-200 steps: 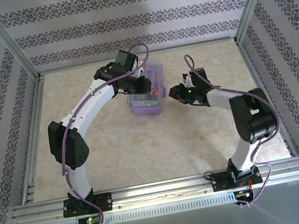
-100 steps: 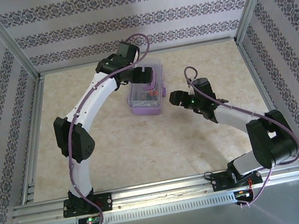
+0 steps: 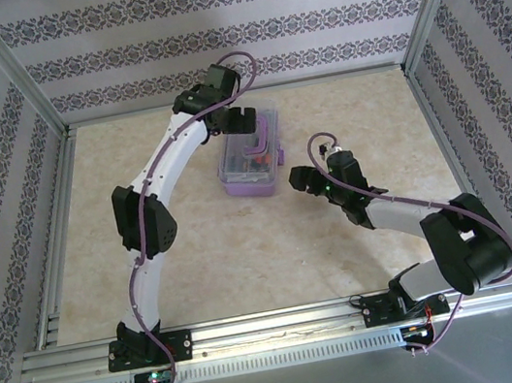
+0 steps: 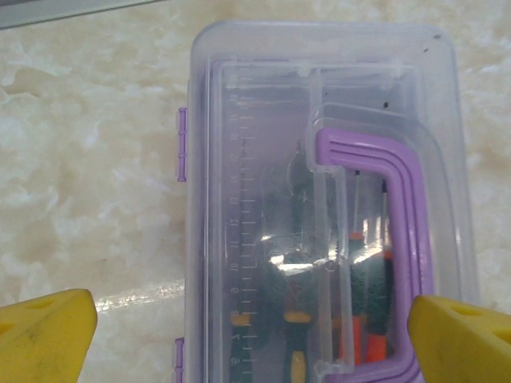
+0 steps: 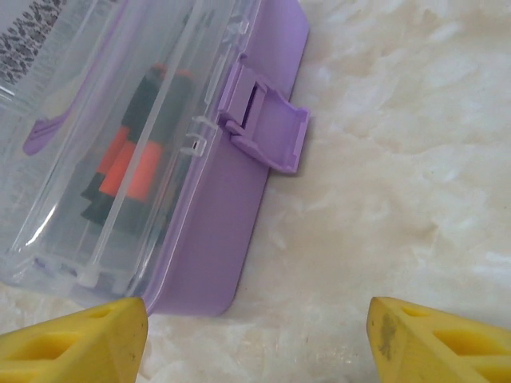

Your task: Pack the tool kit

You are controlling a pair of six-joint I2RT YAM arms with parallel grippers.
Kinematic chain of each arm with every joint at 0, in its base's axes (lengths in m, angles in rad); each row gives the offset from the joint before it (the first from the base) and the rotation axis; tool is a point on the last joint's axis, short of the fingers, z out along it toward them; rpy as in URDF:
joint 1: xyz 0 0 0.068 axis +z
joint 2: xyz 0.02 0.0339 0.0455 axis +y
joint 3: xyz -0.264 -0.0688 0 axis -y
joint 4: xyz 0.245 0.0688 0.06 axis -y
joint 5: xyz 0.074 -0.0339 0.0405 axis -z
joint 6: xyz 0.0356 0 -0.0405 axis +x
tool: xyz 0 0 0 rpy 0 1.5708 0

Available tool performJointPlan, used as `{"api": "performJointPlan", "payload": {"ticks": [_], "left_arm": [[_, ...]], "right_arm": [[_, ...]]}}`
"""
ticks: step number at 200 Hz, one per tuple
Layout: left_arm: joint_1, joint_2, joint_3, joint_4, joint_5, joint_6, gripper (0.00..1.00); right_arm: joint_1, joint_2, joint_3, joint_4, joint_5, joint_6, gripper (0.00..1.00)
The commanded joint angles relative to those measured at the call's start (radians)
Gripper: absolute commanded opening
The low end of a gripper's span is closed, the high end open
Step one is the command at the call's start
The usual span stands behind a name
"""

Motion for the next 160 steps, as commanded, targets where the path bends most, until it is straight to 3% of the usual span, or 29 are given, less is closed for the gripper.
{"api": "performJointPlan", "payload": {"ticks": [1, 119, 160], "left_arm": [[0.005, 0.016, 0.045, -0.062, -0.028, -0.005, 1.00], [0.007, 0.158, 0.163, -0.133, -0.019, 0.028, 1.00], [0.025, 0.184, 0.158, -0.185, 0.008, 0.008, 0.92]], "right_arm": [[-0.009, 0.005, -0.015, 0.042, 0.056, 0.026, 0.73], [-0.055, -0.006, -0.038, 0.029, 0.053, 0.084, 0.76], [-0.059, -0.005, -0.037, 0.031, 0.042, 0.085, 0.75]]}}
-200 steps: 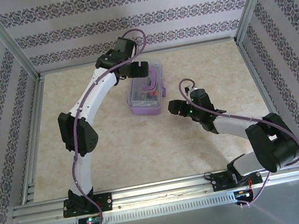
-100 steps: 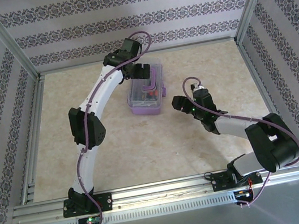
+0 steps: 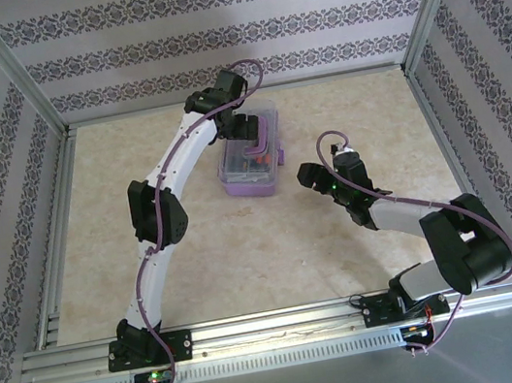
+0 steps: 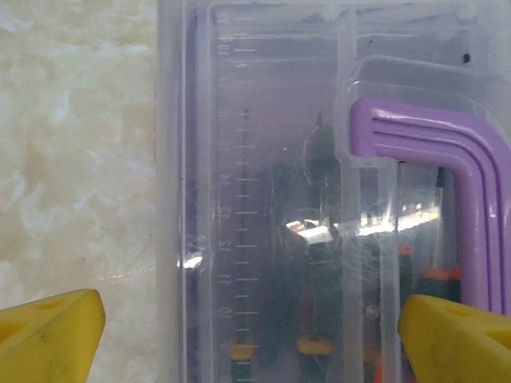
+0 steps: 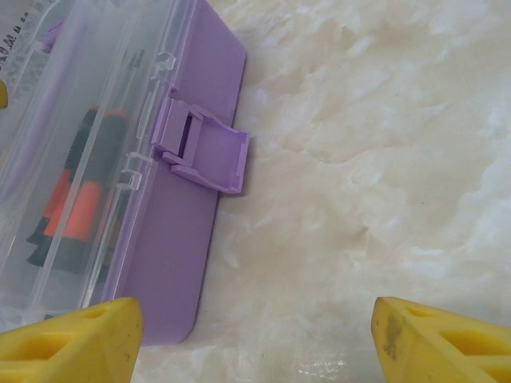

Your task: Pack the tool kit

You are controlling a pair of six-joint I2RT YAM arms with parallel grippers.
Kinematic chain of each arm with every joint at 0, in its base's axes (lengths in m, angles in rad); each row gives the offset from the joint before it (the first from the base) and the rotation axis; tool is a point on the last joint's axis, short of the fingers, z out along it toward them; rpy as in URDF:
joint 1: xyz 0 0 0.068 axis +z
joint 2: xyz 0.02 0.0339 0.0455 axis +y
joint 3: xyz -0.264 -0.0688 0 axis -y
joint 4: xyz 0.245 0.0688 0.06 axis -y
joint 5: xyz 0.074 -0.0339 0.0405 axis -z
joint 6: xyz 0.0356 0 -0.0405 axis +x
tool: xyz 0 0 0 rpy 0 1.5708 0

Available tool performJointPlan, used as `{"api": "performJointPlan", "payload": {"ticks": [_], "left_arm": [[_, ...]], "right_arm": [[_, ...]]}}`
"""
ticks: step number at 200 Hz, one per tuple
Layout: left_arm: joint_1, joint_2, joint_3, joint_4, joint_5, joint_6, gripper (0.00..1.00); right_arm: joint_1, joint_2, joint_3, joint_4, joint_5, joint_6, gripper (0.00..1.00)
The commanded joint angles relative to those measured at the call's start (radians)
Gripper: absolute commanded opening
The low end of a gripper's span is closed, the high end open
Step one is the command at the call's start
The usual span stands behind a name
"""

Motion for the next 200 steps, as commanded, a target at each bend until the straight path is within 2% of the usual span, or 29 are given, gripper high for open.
{"api": "performJointPlan", "payload": {"ticks": [1, 25, 61, 178, 200], "left_arm": [[0.021, 0.028, 0.012, -0.099, 0.007, 0.005, 0.92], [0.027, 0.019, -0.013, -0.115, 0.041, 0.012, 0.87], [0.027, -0.035, -0.111, -0.094, 0.106, 0.025, 0.86], [0.027, -0.436, -0.756, 0.181, 0.193, -0.053, 0.82], [0.027, -0.482, -0.798, 0.196, 0.198, -0.049, 0.88]], "right_arm": [[-0.011, -0.003, -0.003, 0.010, -0.003, 0.012, 0.75], [-0.011, 0.009, 0.003, 0.009, -0.012, 0.015, 0.74], [-0.011, 0.021, 0.012, 0.007, -0.035, 0.019, 0.74], [-0.011, 0.001, 0.007, -0.004, -0.042, 0.019, 0.73], [-0.012, 0.006, 0.012, -0.008, -0.048, 0.013, 0.73]]}}
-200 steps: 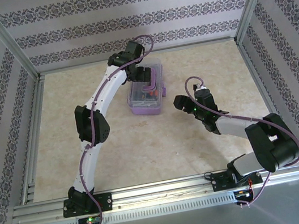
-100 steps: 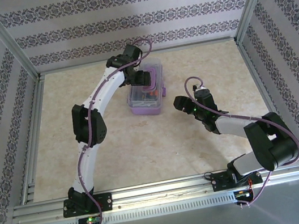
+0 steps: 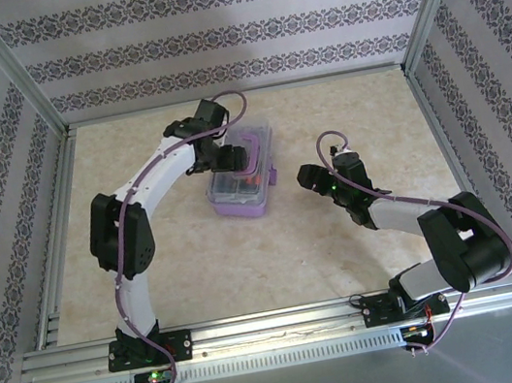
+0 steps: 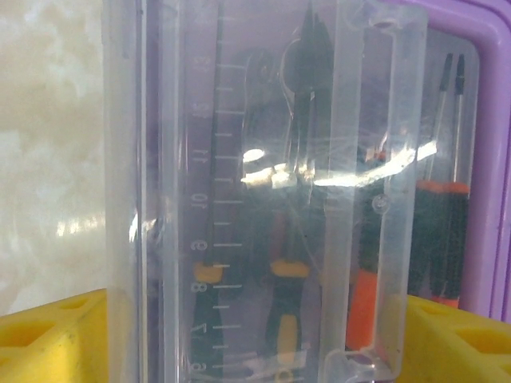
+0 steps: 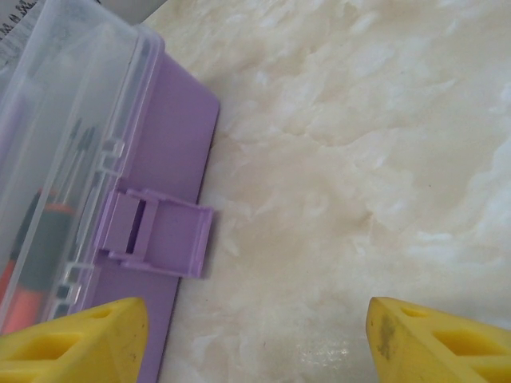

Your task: Pack the tool kit

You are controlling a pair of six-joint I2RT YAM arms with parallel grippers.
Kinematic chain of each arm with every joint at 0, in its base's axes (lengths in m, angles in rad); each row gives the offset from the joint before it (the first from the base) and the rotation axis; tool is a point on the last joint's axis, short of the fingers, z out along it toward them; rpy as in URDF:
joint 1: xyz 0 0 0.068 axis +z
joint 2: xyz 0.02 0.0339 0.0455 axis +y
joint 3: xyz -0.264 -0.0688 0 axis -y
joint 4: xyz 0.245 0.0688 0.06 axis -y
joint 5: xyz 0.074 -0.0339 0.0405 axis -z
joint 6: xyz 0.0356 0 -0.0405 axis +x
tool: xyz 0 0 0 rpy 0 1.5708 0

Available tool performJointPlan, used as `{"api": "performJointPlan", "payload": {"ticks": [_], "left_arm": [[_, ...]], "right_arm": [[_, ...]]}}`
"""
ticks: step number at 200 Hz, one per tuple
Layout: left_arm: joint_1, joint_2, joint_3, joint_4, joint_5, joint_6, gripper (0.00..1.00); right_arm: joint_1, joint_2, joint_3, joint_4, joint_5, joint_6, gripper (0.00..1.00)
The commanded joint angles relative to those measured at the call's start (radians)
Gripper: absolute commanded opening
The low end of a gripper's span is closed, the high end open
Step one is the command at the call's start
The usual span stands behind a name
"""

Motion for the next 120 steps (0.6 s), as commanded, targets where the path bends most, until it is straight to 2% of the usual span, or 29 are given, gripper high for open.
{"api": "performJointPlan", "payload": {"ticks": [1, 30, 120], "left_arm": [[0.008, -0.046, -0.048, -0.029, 0.021, -0.012, 0.88], [0.007, -0.057, 0.013, -0.071, 0.009, 0.016, 1.00], [0.008, 0.048, 0.131, -0.088, -0.007, 0.069, 0.98]], "right_arm": [[-0.007, -0.008, 0.012, -0.001, -0.017, -0.003, 0.73], [-0.010, -0.023, 0.006, -0.008, -0.017, -0.008, 0.73], [0.012, -0.050, 0.004, -0.022, -0.005, -0.025, 0.73]]}}
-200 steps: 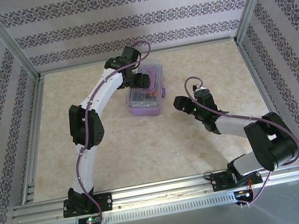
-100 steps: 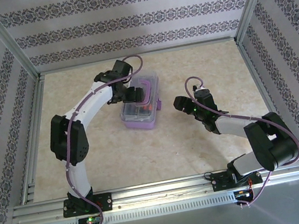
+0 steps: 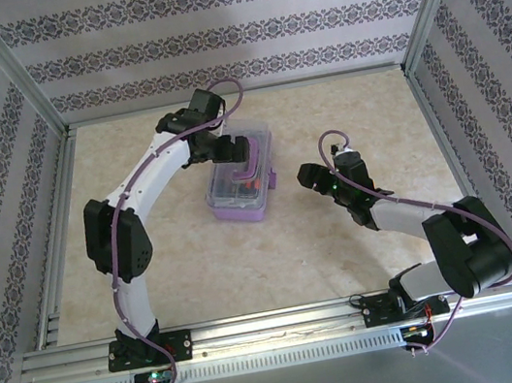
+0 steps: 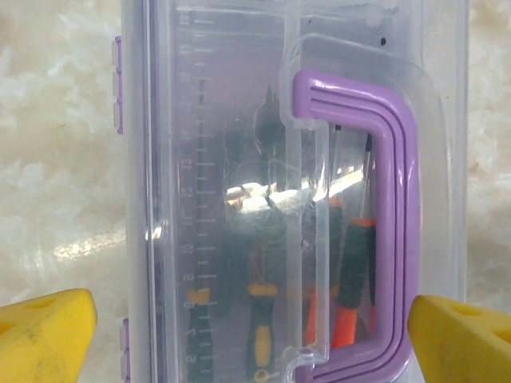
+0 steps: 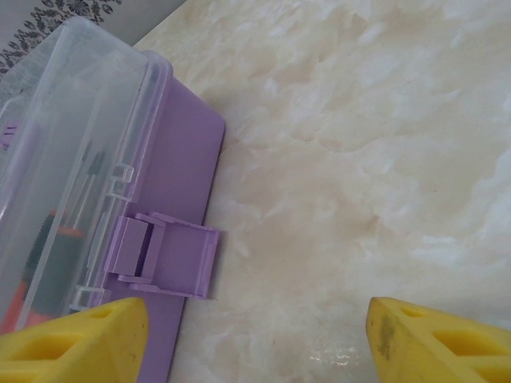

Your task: Pack the tool kit

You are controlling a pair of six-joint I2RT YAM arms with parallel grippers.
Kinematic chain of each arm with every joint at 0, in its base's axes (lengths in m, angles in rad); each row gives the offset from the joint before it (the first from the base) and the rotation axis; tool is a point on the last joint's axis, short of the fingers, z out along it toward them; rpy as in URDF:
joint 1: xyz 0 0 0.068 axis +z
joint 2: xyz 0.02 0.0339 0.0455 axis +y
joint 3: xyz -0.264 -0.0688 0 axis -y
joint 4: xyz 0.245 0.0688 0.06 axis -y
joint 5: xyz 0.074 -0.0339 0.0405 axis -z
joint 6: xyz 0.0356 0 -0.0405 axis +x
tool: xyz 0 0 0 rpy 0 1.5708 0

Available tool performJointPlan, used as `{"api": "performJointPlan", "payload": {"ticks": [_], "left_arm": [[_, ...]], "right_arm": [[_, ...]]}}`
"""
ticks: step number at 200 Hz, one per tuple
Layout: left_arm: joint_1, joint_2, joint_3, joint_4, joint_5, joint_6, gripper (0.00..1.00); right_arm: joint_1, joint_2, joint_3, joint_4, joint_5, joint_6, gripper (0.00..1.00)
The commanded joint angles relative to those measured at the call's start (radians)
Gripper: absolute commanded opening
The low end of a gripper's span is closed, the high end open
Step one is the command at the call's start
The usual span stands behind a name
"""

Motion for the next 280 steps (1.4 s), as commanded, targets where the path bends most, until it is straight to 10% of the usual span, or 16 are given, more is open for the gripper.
{"api": "performJointPlan", "payload": {"ticks": [1, 91, 220, 280], "left_arm": [[0.007, 0.054, 0.019, -0.040, -0.014, 0.036, 0.98], [0.035, 0.046, -0.098, 0.044, -0.071, 0.046, 0.66], [0.201, 0.083, -0.162, 0.121, 0.186, 0.051, 0.58], [0.217, 0.101, -0.166, 0.098, 0.103, 0.089, 0.57]], "right_arm": [[0.011, -0.017, 0.005, -0.004, -0.002, -0.024, 0.73], [0.027, 0.047, 0.040, 0.004, -0.060, -0.024, 0.72], [0.033, 0.140, 0.088, 0.177, -0.303, 0.023, 0.76], [0.037, 0.327, 0.209, 0.275, -0.420, 0.145, 0.77]]}}
